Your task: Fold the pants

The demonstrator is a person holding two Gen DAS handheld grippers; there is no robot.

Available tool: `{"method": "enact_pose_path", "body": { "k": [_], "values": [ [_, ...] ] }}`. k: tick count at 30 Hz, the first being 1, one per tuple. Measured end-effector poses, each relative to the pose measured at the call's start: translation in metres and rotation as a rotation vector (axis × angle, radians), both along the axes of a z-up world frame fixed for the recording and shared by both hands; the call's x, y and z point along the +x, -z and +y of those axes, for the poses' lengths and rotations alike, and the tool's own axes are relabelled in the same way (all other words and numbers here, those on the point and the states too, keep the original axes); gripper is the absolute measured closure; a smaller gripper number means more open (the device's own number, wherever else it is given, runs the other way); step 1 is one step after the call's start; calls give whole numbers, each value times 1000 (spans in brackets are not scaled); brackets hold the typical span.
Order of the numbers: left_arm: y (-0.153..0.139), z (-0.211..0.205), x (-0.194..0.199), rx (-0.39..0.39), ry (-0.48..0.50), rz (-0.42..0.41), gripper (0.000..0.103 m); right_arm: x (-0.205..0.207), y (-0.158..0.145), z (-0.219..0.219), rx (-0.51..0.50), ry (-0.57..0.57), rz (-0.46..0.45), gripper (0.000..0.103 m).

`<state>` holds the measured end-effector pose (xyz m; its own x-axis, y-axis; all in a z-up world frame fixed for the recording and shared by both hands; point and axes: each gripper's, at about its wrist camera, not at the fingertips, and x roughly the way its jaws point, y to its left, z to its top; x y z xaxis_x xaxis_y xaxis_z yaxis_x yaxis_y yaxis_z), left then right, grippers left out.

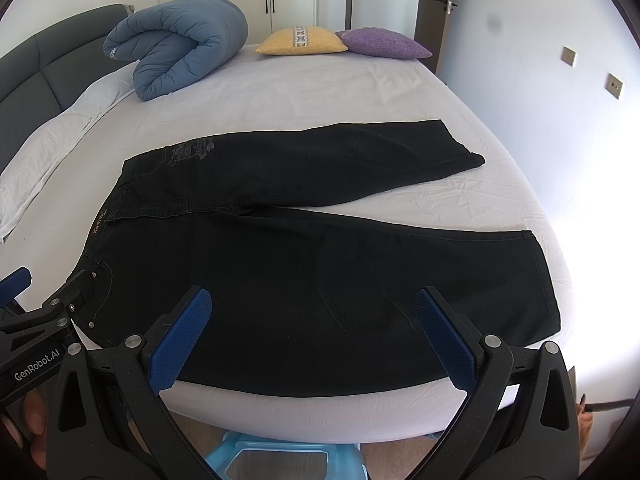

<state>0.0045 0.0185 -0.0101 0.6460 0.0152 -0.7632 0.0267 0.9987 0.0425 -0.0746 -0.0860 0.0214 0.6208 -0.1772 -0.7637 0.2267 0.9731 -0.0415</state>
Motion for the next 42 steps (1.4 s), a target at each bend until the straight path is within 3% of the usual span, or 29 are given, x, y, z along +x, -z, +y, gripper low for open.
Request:
{"method": "enact_pose_path", "body": {
  "k": [30, 34, 38, 40, 41, 42],
  "values": [
    [6, 9, 6, 3, -1, 4, 0, 7, 6, 15, -4, -18, 9, 0],
    [9, 18, 21, -7, -1, -29, 0, 20, 9, 12, 17, -95, 8, 0],
    [10, 30, 65, 73, 42, -29, 0, 56, 2, 0, 53, -237, -28, 0],
    [8, 37, 84, 100, 68, -87, 0, 85, -3, -7, 36, -311, -74, 0],
    [3, 43, 93, 79, 112, -163, 0, 102, -3, -9, 13, -347, -77, 0],
    [2, 46, 99, 81, 125, -176, 0, 121, -2, -10, -11, -378, -60, 0]
  ]
}}
